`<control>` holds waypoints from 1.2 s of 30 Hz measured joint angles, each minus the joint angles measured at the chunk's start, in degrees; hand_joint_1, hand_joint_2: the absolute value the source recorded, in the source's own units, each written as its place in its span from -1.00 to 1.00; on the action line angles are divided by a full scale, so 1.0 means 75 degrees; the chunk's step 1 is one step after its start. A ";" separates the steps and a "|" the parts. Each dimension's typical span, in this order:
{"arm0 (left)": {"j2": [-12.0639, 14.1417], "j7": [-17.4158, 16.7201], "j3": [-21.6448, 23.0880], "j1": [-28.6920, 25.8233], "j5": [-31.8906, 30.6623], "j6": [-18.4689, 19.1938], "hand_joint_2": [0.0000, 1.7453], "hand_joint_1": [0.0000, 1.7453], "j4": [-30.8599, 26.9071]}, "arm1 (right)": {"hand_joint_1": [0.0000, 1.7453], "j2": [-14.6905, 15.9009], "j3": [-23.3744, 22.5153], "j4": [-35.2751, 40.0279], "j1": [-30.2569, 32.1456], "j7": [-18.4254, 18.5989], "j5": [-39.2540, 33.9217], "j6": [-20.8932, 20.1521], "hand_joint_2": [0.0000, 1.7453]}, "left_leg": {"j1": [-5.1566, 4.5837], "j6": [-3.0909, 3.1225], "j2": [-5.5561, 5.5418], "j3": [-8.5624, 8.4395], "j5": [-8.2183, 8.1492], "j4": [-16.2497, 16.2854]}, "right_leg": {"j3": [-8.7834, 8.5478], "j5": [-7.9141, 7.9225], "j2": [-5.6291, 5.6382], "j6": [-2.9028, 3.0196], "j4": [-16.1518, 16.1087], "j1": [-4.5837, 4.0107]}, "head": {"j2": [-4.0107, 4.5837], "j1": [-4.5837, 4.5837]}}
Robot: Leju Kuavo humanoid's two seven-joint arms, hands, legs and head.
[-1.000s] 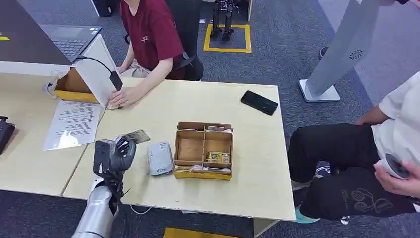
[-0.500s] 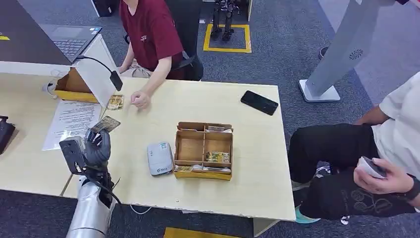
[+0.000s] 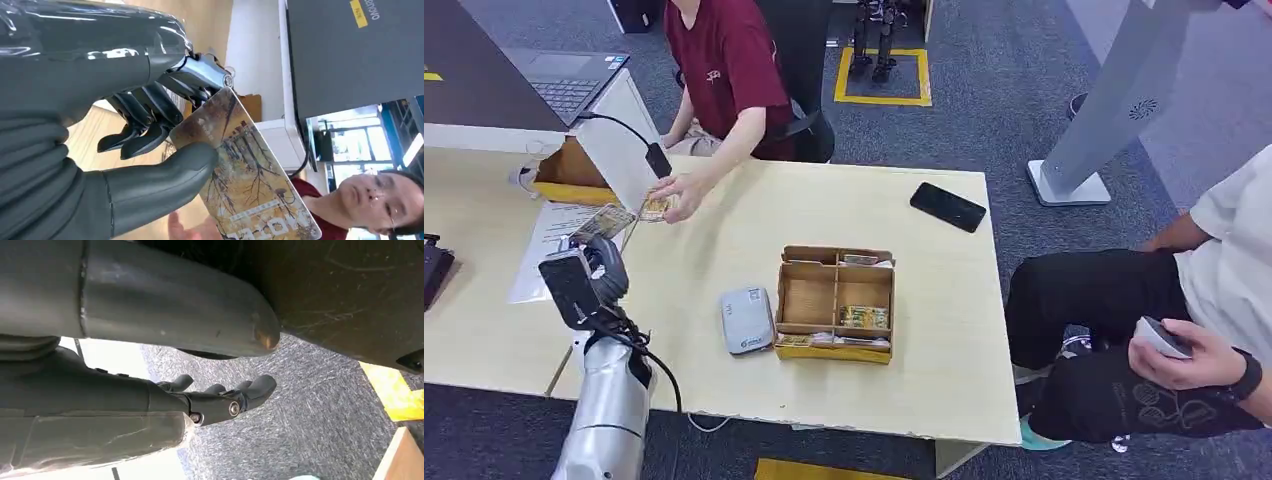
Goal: Pass the card to the sensor for recognition and then transmit it.
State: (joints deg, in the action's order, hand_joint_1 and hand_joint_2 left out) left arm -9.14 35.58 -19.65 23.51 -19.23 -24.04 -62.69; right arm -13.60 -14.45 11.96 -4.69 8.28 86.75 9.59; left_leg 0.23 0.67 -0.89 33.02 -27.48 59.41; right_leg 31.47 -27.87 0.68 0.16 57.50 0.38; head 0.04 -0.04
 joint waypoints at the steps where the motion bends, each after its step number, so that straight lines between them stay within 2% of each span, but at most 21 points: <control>1: -0.0006 0.0009 -0.0017 0.0003 -0.0009 -0.0015 1.00 1.00 0.0023 | -1.00 -0.0003 0.0009 0.0000 0.0000 0.0011 0.0000 -0.0003 -1.00 | 0.0000 0.0000 0.0002 0.0000 0.0000 0.0000 | 0.0001 0.0000 0.0002 0.0000 0.0000 0.0000 | 0.0000 0.0000; 20: -0.0067 0.0084 -0.0143 0.0046 -0.0221 -0.0291 1.00 1.00 0.0262 | -1.00 0.0000 0.0079 0.0000 -0.0002 0.0012 0.0000 0.0000 -1.00 | 0.0000 0.0000 0.0002 0.0001 0.0000 0.0000 | 0.0004 0.0001 0.0002 0.0000 0.0000 0.0000 | 0.0000 0.0000; 21: -0.0067 0.0099 -0.0146 0.0049 -0.0224 -0.0294 1.00 -1.00 0.0280 | -1.00 0.0000 0.0079 0.0000 -0.0002 0.0012 0.0000 0.0000 -1.00 | 0.0000 0.0000 0.0002 0.0001 0.0001 0.0001 | 0.0004 0.0001 0.0002 0.0000 0.0000 0.0000 | 0.0000 -0.0003; 28: -0.0073 0.0151 -0.0146 0.0069 -0.0262 -0.0329 1.00 -1.00 0.0353 | -1.00 -0.0003 0.0087 0.0000 -0.0002 0.0012 0.0000 0.0003 -1.00 | 0.0000 0.0000 0.0003 0.0001 0.0001 0.0001 | 0.0005 0.0002 0.0003 0.0000 0.0000 0.0000 | 0.0000 -0.0003; 33: -0.0073 -0.0444 -0.0204 0.0263 -0.0204 -0.0627 1.00 -1.00 0.0551 | -1.00 -0.0003 0.0087 0.0000 -0.0003 0.0061 0.0000 0.0015 -1.00 | 0.0000 0.0001 0.0002 0.0003 0.0001 0.0001 | 0.0005 0.0002 0.0001 0.0000 0.0000 0.0000 | 0.0000 0.0000; 36: -0.0073 -0.0598 -0.0242 0.0389 -0.0239 -0.0699 1.00 -1.00 0.0685 | -1.00 -0.0003 0.0087 0.0000 -0.0002 0.0105 0.0000 0.0026 -1.00 | 0.0000 0.0001 0.0003 0.0002 0.0001 0.0001 | 0.0005 0.0002 0.0002 0.0000 0.0000 0.0000 | 0.0000 0.0000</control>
State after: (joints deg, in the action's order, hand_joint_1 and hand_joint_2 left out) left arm -9.68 31.10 -21.46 26.42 -21.03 -29.29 -57.55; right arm -13.62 -13.79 11.96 -4.70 9.07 86.75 9.79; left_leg 0.23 0.67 -0.87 33.04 -27.48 59.41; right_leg 31.51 -27.85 0.69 0.17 57.50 0.38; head 0.04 -0.04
